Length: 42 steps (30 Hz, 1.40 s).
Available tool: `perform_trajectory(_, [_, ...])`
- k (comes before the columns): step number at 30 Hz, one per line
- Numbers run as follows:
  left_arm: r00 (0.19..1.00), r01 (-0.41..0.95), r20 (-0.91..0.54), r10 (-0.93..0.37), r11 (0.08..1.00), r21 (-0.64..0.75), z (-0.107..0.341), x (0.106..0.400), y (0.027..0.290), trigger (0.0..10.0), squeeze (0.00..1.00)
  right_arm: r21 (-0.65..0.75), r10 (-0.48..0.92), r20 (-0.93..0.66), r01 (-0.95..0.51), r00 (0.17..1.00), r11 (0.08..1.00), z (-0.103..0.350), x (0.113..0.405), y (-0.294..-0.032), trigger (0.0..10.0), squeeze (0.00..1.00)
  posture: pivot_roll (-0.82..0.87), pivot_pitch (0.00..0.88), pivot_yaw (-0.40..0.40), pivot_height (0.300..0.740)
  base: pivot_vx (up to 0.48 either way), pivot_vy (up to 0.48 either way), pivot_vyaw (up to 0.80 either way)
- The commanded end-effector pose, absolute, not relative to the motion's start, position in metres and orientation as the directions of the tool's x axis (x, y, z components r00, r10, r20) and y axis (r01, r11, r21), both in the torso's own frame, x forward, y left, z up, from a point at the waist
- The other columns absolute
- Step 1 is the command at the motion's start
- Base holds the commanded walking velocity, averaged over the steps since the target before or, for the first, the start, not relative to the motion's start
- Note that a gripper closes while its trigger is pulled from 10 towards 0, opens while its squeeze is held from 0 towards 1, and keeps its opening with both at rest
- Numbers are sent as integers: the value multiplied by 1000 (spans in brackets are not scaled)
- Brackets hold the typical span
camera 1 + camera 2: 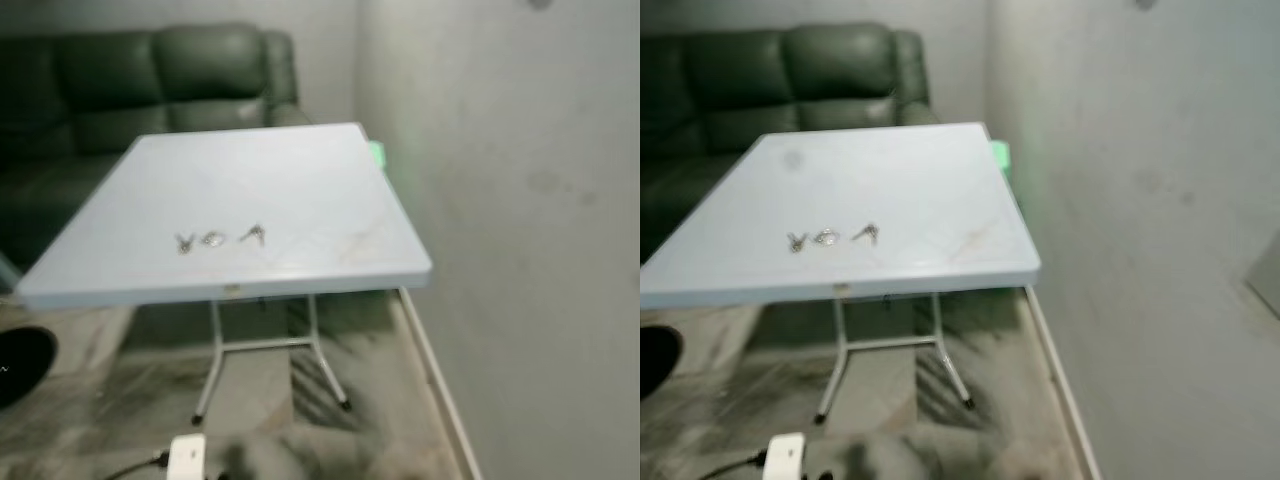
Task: Hang keys on a hook
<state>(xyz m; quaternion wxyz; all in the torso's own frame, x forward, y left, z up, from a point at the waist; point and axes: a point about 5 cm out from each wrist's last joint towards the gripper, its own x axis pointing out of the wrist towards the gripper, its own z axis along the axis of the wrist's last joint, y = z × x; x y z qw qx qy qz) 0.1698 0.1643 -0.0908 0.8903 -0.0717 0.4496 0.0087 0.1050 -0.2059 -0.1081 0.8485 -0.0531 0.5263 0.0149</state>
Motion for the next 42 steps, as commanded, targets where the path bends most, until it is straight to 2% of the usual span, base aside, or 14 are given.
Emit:
perform_trajectory(1, [594,-93,-804,-21,991,-94,-90,171,175,10000,0,-62,-21,-884,-71,467,996,-106,115,-202,10000,0,144,0,23,740,0,0,800])
perform_trajectory(3, [594,-95,-804,-20,991,-95,-90,171,176,10000,0,-40,-29,-882,-14,470,999,-106,114,-203,10000,0,143,0,23,740,0,0,0])
perform_trajectory(20, [592,-113,-806,-14,989,-100,-90,171,177,10000,0,-31,-31,-888,9,459,999,-107,110,-203,10000,0,141,0,26,740,0,0,0])
perform_trajectory(42, [586,-129,-810,-10,986,-106,-91,169,177,10000,0,-24,-30,-898,19,439,1000,-110,101,-203,10000,0,142,0,18,740,0,424,0])
